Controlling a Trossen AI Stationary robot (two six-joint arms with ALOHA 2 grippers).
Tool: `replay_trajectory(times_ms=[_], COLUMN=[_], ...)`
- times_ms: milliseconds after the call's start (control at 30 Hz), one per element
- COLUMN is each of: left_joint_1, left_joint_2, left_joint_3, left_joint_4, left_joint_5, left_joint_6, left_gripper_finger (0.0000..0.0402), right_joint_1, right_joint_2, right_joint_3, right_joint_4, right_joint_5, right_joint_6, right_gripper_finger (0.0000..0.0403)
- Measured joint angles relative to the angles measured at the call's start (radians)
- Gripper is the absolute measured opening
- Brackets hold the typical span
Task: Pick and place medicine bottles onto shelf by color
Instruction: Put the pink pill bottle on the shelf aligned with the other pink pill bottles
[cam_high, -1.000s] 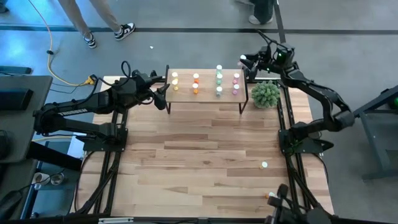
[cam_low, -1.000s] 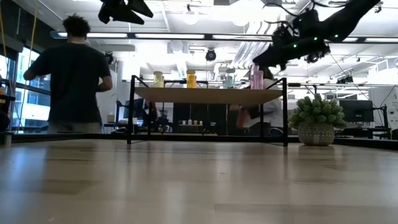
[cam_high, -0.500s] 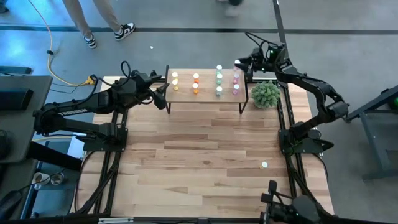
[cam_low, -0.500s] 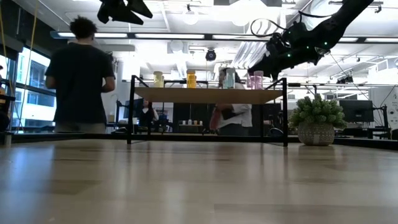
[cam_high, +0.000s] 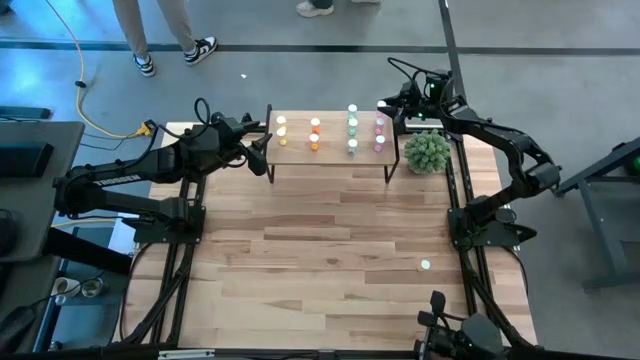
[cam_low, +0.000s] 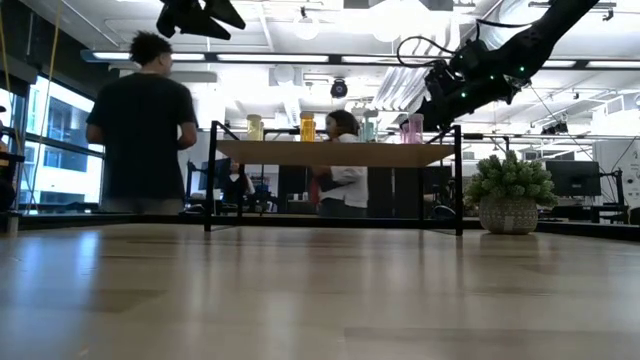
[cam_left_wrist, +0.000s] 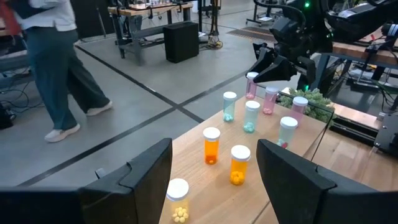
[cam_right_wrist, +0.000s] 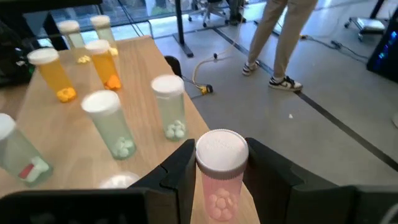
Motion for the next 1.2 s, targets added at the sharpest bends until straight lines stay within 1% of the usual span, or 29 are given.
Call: replay_trajectory(times_ms=[200, 367, 800, 1033, 1200], left_joint_1=[0.0, 0.0, 0.0, 0.0, 0.0], left_joint_2=[0.0, 0.0, 0.0, 0.001, 0.001], left_joint_3=[0.0, 0.0, 0.0, 0.0, 0.0], left_joint_4=[0.0, 0.0, 0.0, 0.0, 0.0], left_joint_5=[0.0, 0.0, 0.0, 0.0, 0.0], left_joint_6=[0.0, 0.0, -0.002, 0.0, 0.0], left_gripper_finger=[0.0225, 0.0225, 0.0225, 0.0225, 0.0225], right_joint_1=[0.002, 0.011, 0.012, 0.042, 0.055], right_joint_2=[0.002, 0.028, 0.028, 0.028, 0.027], right_joint_3=[0.0, 0.0, 0.002, 0.002, 0.002], right_joint_4=[-0.022, 0.002, -0.025, -0.027, -0.029], right_joint_5=[0.008, 0.03, 0.06, 0.067, 0.121], right_joint_6=[0.0, 0.0, 0.002, 0.0, -0.003], right_gripper_finger=[0.0113, 0.0113, 0.0113, 0.0113, 0.0113])
